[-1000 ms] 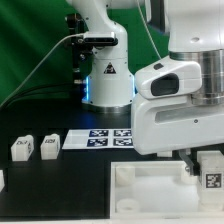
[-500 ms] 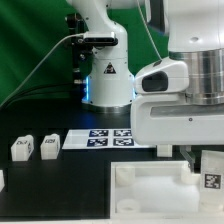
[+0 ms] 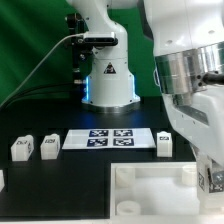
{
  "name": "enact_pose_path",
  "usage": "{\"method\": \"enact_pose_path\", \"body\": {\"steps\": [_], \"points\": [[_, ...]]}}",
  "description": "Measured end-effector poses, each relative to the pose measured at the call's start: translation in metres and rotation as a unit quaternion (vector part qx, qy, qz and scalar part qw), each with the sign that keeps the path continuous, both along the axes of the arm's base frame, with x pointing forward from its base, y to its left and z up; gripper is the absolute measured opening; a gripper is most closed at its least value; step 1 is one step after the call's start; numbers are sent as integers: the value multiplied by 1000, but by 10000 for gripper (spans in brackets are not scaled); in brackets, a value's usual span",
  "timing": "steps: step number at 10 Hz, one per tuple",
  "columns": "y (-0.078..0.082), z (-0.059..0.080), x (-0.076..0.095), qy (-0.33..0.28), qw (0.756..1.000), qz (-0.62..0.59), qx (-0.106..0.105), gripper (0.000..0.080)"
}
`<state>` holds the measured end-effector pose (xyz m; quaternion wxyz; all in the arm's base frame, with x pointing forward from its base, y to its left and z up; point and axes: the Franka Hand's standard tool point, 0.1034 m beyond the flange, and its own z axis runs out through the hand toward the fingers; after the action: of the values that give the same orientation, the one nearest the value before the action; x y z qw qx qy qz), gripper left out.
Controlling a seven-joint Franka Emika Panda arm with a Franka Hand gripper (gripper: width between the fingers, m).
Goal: Assemble one leg
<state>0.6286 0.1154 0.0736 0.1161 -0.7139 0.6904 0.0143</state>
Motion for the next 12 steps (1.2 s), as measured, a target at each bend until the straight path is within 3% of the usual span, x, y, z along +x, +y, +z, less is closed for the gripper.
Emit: {"method": "enact_pose_path", "body": {"steps": [2, 3, 4, 5, 6, 7, 8, 11, 12], "points": [[2, 0, 0, 4, 1000, -20, 3, 294], [2, -1, -1, 4, 1000, -14, 2, 348], [2, -1, -1, -2, 1000, 20, -3, 568], [4, -1, -1, -13, 997, 74, -11, 568], [7, 1, -1, -21, 991, 129, -19, 631], [16, 5, -4, -24, 953, 296, -54, 644], [16, 5, -2, -32, 947, 313, -57, 644], [11, 4, -1, -58, 868, 486, -83, 649], [8, 6, 2, -67, 798, 589, -106, 649]]}}
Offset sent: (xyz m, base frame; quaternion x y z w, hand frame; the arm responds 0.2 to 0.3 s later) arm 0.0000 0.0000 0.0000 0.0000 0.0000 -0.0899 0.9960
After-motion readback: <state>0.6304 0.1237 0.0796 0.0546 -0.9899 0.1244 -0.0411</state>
